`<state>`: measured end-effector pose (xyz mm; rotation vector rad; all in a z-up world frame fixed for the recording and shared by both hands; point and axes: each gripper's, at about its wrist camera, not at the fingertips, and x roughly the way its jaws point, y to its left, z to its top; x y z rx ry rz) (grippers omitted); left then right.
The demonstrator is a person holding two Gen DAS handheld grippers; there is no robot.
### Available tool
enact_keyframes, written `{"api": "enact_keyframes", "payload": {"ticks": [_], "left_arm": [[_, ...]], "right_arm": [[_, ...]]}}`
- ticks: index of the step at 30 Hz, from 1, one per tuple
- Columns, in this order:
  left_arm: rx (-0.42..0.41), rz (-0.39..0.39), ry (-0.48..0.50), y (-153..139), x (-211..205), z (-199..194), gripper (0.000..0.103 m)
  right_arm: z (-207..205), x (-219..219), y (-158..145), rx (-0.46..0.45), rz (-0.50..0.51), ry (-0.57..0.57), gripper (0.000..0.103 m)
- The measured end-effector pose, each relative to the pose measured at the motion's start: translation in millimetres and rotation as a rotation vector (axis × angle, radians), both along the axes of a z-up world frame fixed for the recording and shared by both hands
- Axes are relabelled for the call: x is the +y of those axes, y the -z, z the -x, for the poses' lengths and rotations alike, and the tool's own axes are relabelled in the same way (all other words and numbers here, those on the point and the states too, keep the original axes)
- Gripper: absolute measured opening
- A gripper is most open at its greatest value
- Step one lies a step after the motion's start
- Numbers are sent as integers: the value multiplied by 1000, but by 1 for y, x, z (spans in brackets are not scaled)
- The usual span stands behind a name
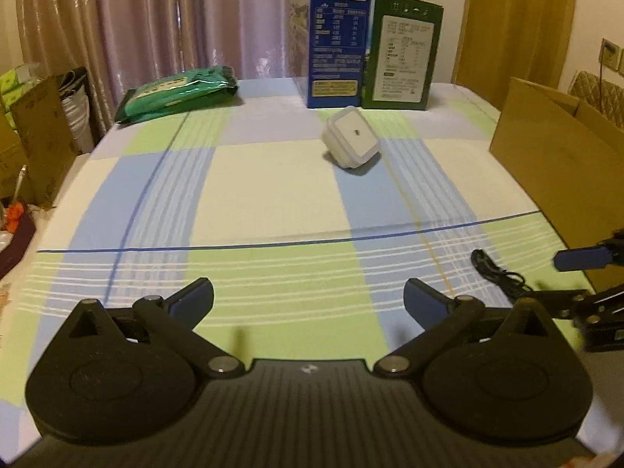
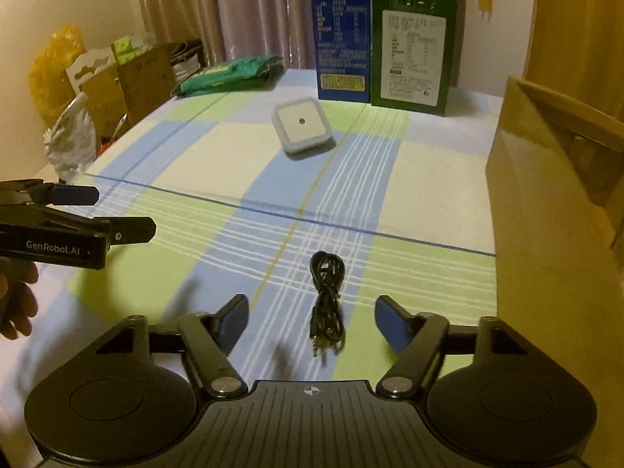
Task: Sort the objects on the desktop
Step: 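Grasp the black cable with right tool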
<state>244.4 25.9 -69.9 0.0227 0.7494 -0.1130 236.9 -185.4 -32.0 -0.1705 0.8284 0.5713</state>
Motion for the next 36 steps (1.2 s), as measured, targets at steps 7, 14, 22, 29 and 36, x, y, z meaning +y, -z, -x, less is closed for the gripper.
{"api": "enact_keyframes", "payload": {"ticks": [7, 14, 22, 29, 36], "left_arm": [[17, -2, 63, 0, -8, -9, 102], [51, -2, 92, 5, -13, -15, 102], [52, -5, 108, 9, -16, -24, 102], [55, 1, 131, 8, -18, -24, 101], [45, -17, 152, 9, -22, -30, 101]], "right_arm": [[-13, 7, 16, -3, 45, -12, 61], [-20, 12, 27, 11, 75, -22, 43], [-19, 15, 31, 3, 102, -34, 30], [-19, 19, 31, 1, 105, -43, 15], [-20, 16, 21, -29, 66, -11, 12]]}}
